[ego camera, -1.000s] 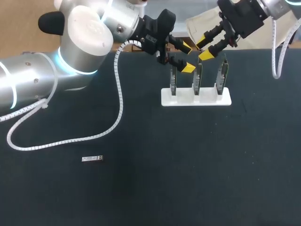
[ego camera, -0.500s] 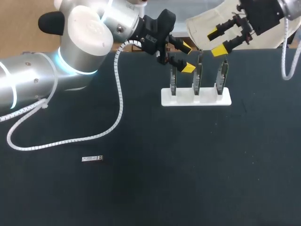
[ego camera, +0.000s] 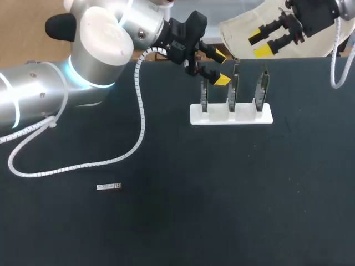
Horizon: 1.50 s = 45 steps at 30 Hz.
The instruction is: Pick up the optical module with the left hand, and insert it into the network port with the right hand.
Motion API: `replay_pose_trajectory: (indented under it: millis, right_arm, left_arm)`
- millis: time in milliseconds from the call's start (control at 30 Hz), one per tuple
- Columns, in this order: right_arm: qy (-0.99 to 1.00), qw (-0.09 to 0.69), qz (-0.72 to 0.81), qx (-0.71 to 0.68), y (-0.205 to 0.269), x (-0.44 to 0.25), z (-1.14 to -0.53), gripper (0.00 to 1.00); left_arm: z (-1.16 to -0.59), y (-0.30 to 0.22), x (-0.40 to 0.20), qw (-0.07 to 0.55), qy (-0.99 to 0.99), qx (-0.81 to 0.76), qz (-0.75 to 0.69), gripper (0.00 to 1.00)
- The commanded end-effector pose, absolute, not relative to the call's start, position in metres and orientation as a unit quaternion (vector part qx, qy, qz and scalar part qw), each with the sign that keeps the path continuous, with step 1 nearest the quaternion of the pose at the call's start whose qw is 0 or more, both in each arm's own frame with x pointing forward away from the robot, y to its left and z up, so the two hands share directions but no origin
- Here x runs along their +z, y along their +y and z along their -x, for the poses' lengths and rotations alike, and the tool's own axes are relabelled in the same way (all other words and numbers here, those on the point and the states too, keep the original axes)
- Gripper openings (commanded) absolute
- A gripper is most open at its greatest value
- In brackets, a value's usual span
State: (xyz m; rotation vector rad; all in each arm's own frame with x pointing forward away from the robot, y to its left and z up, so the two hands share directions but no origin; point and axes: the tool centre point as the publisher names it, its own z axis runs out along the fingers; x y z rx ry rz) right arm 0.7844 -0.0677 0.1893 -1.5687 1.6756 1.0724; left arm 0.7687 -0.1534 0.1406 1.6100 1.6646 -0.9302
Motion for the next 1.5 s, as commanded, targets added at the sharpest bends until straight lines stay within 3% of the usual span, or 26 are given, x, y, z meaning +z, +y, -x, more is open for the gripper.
replay_pose_trajectory:
  millis: [33, 1500]
  right_arm:
    - [0.635, 0.309, 0.587, 0.396, -0.066, 0.19, -0.777, 0.0]
    - [0.622, 0.314, 0.606, 0.383, -0.027, 0.187, -0.773, 0.0]
  left_arm:
    - [-0.77, -0.154, 0.141, 0.315, 0.633, -0.353, -0.612, 1.0]
    - [-0.77, -0.154, 0.141, 0.315, 0.633, -0.353, -0.612, 1.0]
